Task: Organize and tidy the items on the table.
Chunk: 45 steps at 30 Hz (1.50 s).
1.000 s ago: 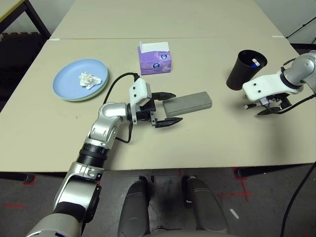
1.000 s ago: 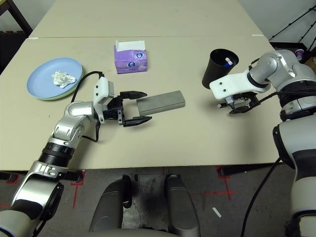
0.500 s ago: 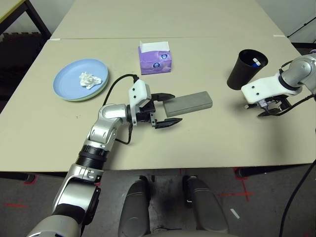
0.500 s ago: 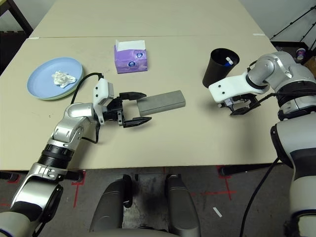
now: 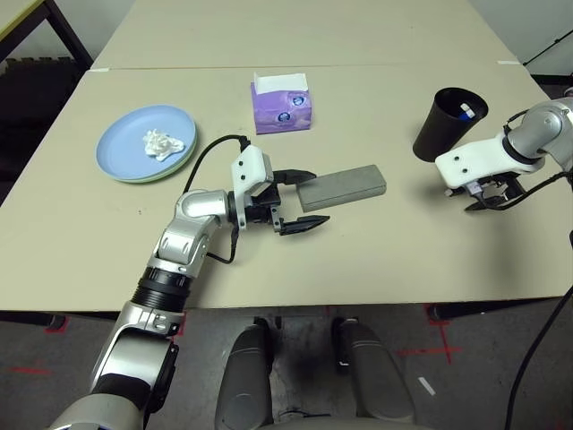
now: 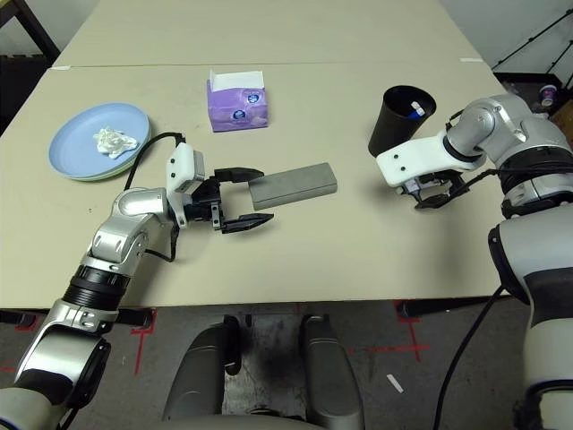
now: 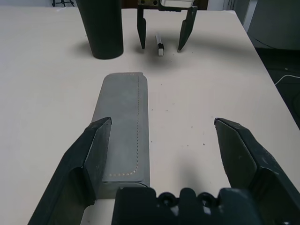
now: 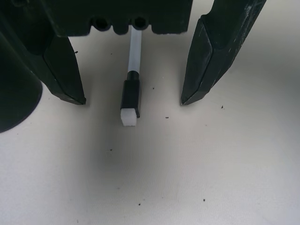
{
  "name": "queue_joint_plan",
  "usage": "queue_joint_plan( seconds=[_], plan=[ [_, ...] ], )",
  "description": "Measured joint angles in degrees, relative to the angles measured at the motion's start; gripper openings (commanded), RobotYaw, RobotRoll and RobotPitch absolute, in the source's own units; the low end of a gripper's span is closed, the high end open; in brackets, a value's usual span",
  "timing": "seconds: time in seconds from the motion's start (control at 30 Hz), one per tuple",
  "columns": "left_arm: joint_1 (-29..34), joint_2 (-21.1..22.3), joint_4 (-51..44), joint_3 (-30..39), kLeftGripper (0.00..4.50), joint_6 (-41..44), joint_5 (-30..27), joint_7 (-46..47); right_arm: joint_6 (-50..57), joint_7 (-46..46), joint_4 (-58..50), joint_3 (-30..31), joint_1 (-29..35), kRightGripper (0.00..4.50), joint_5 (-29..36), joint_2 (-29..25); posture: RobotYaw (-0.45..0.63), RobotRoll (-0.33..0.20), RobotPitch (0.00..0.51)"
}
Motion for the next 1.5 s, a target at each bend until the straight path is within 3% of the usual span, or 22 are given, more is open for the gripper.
queue_joint_plan(
  seconds=[0.13,0.3,0.5,0.53,0.77,0.9,1.1,1.3,1.4,1.5],
  plan=[
    [0.7,0.0,-1.4,0.0,4.50,0.6,-0.1,0.3,0.0,-0.1,0.1,0.0,0.0,4.47,-0.2,0.0,0.00,0.000,0.258],
    [0.7,0.0,-1.5,0.0,4.50,1.1,-0.1,0.4,0.2,0.3,0.4,0.1,-0.1,2.85,-0.8,0.3,0.01,0.000,0.260],
    [0.9,0.0,-1.8,0.0,4.50,1.3,-0.2,0.8,0.3,0.9,0.8,0.1,-0.6,0.51,-0.8,0.6,0.01,0.000,0.258],
    [0.9,0.0,-1.8,0.0,4.50,1.3,-0.2,0.9,0.3,1.0,0.8,0.1,-0.6,0.32,-0.8,0.6,0.01,0.000,0.258],
    [0.9,0.0,-1.8,0.0,4.50,1.3,-0.2,1.0,0.3,1.8,0.8,0.0,-1.1,0.32,-0.5,0.6,0.00,0.000,0.250],
    [0.9,0.0,-1.6,0.0,4.50,1.2,-0.2,1.0,1.6,4.9,0.7,-2.5,-1.5,0.32,3.1,1.1,0.00,0.000,0.245],
    [0.7,0.0,-1.1,0.0,4.50,0.5,-0.2,0.8,8.5,13.6,-4.1,-9.2,-1.7,0.32,14.0,1.9,-0.02,0.000,0.225],
    [-1.3,-0.1,1.1,0.0,4.50,-0.3,-0.2,0.3,29.0,15.0,-14.4,-11.8,-1.0,0.32,33.8,0.6,-0.04,0.000,0.210],
    [-2.1,-0.2,1.9,0.0,4.50,-1.1,-0.2,0.0,41.1,15.1,-19.6,-17.1,-0.9,0.32,43.0,-0.1,-0.05,0.000,0.201],
    [-2.2,-0.4,3.1,0.0,4.50,-1.4,-0.1,-0.2,48.3,13.7,-22.6,-23.4,0.7,0.32,47.6,-0.2,-0.05,0.000,0.194]
  ],
)
